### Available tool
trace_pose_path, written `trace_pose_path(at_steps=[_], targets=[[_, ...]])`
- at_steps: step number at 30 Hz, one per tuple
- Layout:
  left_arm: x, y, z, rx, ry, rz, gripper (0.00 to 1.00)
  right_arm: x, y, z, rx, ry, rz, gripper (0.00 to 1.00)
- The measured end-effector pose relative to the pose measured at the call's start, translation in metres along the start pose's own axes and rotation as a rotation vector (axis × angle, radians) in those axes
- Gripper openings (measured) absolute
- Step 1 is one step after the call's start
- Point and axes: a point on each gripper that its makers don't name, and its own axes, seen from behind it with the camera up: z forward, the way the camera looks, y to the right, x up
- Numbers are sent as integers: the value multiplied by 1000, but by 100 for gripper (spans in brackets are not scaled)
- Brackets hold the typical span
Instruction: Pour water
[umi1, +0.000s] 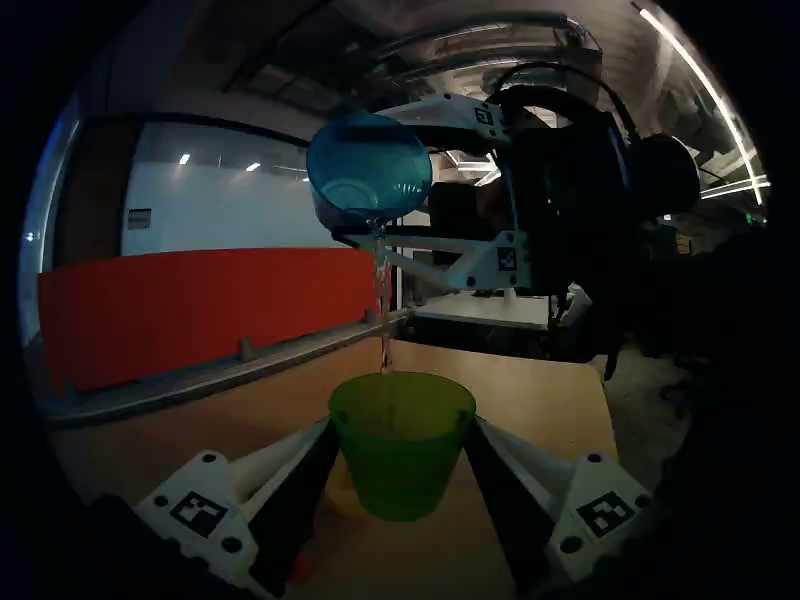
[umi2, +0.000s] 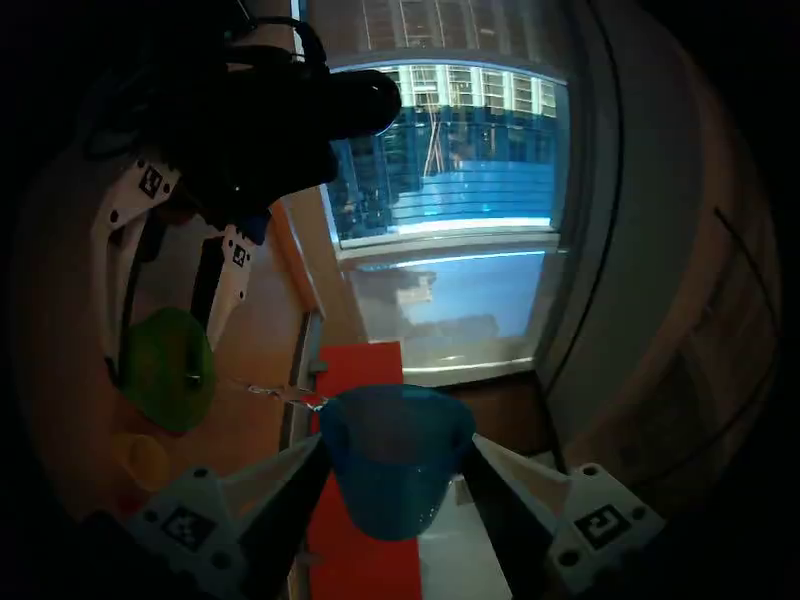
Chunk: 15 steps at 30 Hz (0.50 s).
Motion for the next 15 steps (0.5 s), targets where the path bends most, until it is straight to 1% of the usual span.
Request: trace_pose_path(at_steps=[15], targets=[[2, -1, 0, -1, 3, 2, 85, 4, 4, 4, -5, 3, -63, 88]])
